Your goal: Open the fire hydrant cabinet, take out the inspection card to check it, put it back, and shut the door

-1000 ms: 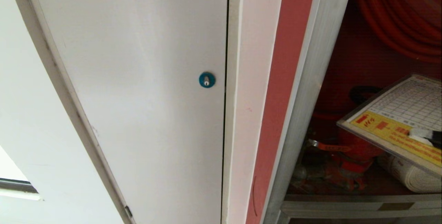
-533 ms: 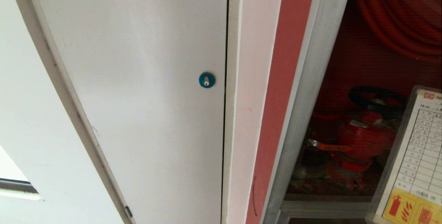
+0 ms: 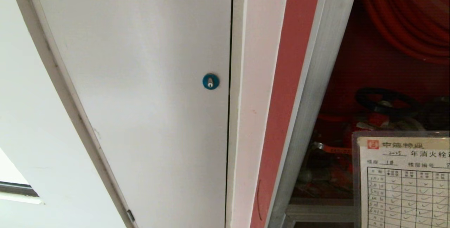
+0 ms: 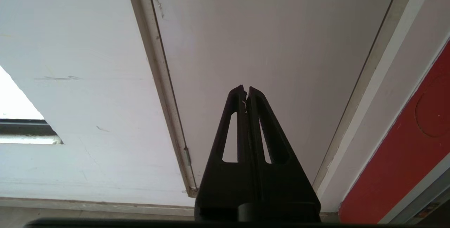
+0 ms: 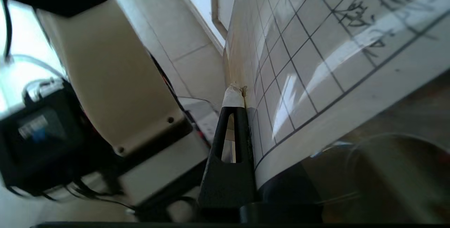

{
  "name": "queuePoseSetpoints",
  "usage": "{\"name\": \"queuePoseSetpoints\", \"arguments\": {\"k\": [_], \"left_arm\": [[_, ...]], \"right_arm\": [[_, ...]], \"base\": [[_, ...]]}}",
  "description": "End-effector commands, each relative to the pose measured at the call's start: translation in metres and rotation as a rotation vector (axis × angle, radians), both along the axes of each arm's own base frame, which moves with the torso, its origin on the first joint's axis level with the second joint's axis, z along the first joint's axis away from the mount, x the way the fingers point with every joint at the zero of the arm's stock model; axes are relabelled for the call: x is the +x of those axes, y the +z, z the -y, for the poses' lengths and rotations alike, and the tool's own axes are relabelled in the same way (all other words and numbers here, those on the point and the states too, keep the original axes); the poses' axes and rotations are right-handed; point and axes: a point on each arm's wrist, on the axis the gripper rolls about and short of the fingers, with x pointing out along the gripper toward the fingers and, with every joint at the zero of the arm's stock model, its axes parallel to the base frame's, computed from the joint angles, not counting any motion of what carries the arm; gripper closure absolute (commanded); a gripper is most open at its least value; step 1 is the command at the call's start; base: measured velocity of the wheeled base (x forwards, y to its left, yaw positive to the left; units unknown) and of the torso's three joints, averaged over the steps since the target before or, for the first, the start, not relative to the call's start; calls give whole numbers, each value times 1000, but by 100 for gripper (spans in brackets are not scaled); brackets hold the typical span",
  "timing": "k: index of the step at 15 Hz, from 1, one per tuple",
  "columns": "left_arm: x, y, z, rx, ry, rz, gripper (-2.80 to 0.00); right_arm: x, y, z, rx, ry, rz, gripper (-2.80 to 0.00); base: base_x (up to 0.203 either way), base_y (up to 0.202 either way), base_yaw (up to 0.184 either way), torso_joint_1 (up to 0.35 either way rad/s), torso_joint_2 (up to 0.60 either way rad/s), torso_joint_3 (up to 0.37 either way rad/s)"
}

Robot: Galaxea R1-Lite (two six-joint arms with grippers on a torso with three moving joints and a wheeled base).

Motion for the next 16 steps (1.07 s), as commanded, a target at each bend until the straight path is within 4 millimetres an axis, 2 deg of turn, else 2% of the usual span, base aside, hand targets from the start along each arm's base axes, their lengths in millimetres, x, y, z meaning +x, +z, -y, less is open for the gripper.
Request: {"name": "queuePoseSetpoints", "arguments": {"k": [1, 8, 16], "left_arm": [[0, 0, 0, 0, 0, 0, 0], [0, 0, 0, 0, 0, -1, 0], [0, 0, 0, 0, 0, -1, 0]], "right_arm": [[11, 1, -5, -18, 49, 6, 0], [44, 16, -26, 53, 195, 130, 0], [77, 26, -66, 96, 359, 199, 0]], "base": [[0, 0, 0, 0, 0, 0], [0, 0, 0, 0, 0, 0], [0, 0, 0, 0, 0, 0]]}}
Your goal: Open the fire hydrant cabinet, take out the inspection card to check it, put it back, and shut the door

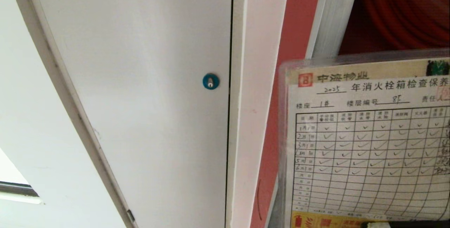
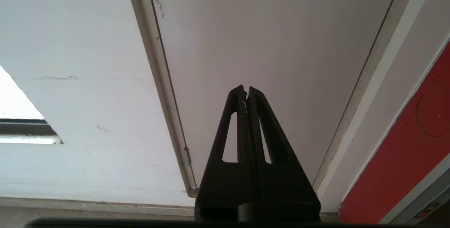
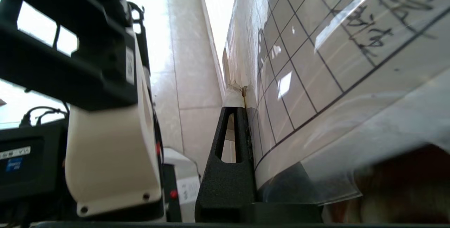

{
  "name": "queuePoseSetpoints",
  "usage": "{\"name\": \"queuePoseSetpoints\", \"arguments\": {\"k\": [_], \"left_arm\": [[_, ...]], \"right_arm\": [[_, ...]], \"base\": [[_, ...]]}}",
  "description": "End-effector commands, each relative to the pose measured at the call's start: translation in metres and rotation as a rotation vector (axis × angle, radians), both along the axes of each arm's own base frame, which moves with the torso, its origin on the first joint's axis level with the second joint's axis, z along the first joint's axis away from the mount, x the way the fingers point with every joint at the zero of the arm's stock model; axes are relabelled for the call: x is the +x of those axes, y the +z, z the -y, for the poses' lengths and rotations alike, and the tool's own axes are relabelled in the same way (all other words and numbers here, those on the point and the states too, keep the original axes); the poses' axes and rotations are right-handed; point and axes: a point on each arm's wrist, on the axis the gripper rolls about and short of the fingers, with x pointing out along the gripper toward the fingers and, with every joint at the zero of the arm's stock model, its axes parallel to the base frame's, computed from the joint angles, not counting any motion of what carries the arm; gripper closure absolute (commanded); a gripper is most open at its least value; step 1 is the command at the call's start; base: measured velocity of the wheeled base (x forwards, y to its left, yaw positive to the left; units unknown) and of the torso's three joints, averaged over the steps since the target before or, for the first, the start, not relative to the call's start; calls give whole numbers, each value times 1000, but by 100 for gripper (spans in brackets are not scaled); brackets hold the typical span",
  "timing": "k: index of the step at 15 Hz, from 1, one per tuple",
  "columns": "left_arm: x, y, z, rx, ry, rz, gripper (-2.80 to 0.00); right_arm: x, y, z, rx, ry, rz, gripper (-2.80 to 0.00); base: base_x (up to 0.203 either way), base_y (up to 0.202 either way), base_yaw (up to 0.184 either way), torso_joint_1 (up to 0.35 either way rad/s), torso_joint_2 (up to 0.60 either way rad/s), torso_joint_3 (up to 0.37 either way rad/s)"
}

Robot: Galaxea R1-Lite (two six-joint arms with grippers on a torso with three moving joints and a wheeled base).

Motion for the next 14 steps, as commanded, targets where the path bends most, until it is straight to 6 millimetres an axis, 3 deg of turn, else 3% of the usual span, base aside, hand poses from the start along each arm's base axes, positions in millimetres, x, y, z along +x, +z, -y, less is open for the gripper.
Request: {"name": "queuePoseSetpoints", "arguments": {"k": [1, 5, 14], "left_arm": [[0, 0, 0, 1, 0, -1, 0], [0, 0, 0, 1, 0, -1, 0], [0, 0, 0, 0, 0, 0, 0]], "right_arm": [[8, -2, -12, -19, 28, -21, 0], [16, 5, -30, 37, 9, -18, 0], [13, 9, -39, 92, -11, -41, 0]], "base": [[0, 0, 0, 0, 0, 0], [0, 0, 0, 0, 0, 0], [0, 0, 0, 0, 0, 0]]}}
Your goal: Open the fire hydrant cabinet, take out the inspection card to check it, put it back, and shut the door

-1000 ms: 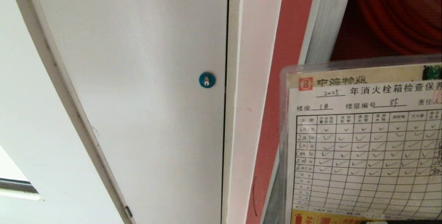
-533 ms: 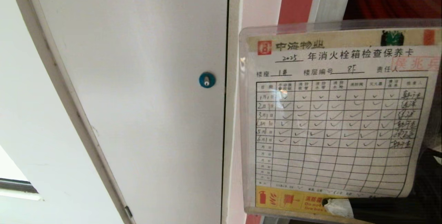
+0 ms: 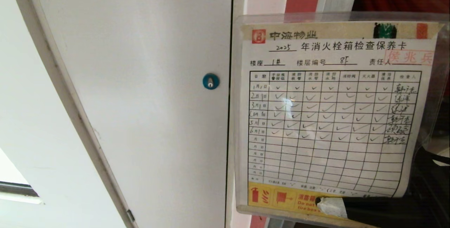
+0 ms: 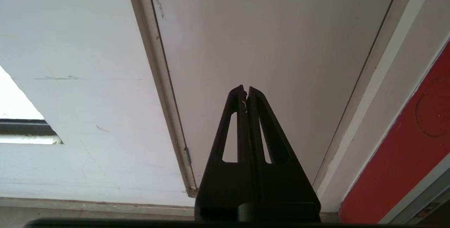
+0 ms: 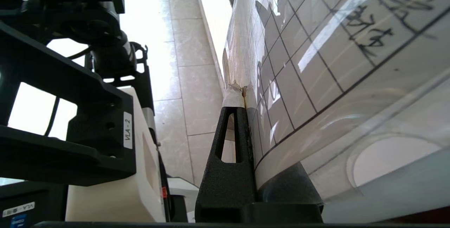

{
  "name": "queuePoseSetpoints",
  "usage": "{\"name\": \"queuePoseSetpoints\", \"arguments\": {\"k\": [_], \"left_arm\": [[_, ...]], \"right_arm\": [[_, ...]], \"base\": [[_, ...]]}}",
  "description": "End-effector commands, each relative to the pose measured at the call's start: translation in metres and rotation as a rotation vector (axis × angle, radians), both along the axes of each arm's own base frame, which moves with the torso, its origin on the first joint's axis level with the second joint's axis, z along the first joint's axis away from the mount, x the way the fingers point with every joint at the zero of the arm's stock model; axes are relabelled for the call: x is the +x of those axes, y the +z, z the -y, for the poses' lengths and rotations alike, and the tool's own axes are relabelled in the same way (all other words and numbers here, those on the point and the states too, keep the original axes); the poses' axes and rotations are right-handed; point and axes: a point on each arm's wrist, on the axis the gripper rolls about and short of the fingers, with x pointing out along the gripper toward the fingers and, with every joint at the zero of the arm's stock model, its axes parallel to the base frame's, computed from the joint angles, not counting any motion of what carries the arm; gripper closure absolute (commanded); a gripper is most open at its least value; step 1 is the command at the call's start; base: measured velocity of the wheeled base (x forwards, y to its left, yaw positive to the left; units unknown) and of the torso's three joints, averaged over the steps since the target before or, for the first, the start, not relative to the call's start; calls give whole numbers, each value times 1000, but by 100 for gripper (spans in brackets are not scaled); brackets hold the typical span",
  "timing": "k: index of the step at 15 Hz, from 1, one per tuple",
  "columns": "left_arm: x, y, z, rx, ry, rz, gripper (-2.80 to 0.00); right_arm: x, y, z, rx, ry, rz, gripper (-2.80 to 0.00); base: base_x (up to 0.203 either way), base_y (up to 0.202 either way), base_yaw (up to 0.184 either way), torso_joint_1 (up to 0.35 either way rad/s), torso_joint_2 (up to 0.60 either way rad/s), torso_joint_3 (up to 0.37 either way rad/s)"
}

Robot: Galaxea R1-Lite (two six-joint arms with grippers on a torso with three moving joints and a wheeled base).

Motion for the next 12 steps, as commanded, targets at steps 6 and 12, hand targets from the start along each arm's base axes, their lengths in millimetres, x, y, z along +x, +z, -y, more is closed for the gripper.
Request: {"name": "queuePoseSetpoints", "arguments": {"k": [6, 12], "left_arm": [[0, 0, 0, 0, 0, -1, 0], [0, 0, 0, 0, 0, -1, 0]], "right_arm": [[-1, -1, -1, -1, 10, -2, 0], [-1, -1, -1, -1, 10, -2, 0]], "base": [[0, 0, 0, 0, 0, 0], [0, 0, 0, 0, 0, 0]]}}
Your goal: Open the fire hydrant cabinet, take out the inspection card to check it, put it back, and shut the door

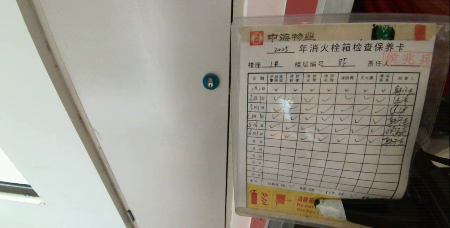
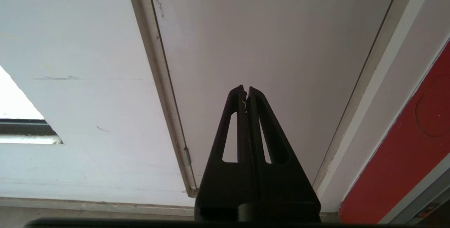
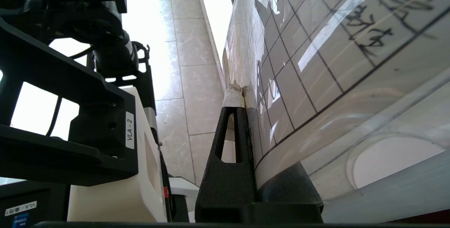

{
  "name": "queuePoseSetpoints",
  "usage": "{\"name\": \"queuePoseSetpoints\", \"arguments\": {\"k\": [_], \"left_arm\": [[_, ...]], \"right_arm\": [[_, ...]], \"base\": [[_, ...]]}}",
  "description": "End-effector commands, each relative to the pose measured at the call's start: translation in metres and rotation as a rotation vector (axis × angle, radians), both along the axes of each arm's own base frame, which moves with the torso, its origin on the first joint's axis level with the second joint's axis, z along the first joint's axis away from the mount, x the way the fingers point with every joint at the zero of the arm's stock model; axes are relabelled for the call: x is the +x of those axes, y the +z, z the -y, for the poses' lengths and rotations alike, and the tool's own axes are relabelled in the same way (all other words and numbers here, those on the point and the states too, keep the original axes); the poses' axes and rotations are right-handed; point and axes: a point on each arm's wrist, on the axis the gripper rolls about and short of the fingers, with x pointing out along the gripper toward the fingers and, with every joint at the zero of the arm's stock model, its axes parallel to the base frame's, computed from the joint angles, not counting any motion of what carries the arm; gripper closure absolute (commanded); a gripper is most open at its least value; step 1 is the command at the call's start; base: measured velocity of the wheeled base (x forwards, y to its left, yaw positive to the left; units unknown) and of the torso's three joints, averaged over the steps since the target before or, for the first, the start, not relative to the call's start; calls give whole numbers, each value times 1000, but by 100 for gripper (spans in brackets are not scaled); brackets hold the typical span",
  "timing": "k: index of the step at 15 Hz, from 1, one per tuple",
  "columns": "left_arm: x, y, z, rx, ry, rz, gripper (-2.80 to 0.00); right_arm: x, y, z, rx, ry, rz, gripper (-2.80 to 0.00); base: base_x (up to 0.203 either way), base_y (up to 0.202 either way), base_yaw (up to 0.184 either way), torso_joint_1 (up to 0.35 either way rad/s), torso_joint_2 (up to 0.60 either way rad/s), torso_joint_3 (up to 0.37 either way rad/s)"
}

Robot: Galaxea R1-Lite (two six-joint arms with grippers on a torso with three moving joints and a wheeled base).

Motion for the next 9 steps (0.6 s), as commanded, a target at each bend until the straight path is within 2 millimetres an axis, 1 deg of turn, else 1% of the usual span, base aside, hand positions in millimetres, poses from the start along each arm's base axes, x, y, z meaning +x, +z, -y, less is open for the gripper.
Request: {"name": "queuePoseSetpoints", "arguments": {"k": [1, 9], "left_arm": [[0, 0, 0, 0, -1, 0, 0], [0, 0, 0, 0, 0, -1, 0]], "right_arm": [[0, 0, 0, 1, 4, 2, 0], [-2, 1, 1, 3, 2, 5, 0]], "base": [[0, 0, 0, 0, 0, 0], [0, 0, 0, 0, 0, 0]]}}
